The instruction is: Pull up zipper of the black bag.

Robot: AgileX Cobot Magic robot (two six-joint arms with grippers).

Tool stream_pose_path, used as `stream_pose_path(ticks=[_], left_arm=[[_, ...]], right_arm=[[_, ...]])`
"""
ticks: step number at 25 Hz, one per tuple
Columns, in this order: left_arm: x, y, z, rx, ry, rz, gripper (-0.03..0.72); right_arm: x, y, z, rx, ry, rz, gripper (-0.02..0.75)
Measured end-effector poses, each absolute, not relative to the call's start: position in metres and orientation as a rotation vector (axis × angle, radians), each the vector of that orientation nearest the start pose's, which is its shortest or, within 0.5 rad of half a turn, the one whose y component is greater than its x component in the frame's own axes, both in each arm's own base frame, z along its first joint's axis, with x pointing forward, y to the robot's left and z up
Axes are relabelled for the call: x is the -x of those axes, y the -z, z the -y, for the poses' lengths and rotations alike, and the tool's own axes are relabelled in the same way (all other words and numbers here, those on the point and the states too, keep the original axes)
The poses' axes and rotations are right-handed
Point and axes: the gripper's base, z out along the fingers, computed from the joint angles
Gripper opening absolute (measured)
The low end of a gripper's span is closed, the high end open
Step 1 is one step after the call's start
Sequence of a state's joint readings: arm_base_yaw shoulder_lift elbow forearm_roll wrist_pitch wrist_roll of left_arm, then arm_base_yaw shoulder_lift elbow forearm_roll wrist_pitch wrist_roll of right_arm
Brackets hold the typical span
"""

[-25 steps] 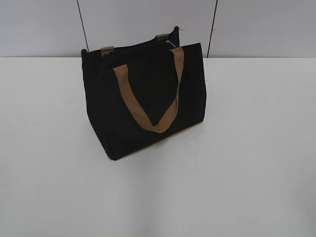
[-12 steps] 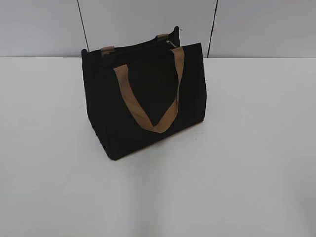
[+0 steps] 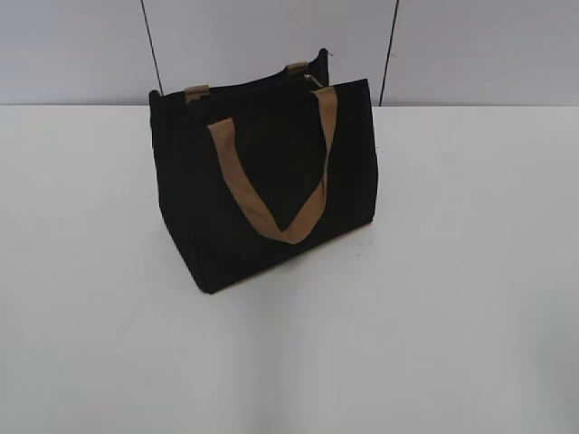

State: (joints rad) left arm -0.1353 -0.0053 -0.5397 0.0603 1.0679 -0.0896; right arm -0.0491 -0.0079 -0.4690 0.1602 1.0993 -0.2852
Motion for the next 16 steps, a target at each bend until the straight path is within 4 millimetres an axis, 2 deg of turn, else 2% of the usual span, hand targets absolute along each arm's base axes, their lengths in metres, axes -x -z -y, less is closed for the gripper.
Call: stream_pose_path(ticks=[6,16], left_arm=[[0.0107,-0.2877,-0.0053,0.050,0.014,-2.004,0.294],[0.0108,-0.2877,-0.0052,0.058,0.009,-2.004,0.242]], right_arm=[[0.0042,-0.2664,-0.0132,0.256,0.008,-2.079,0.397],[0.0042,-0.2664,-0.0132,0.256,0.008,-2.079,0.397]])
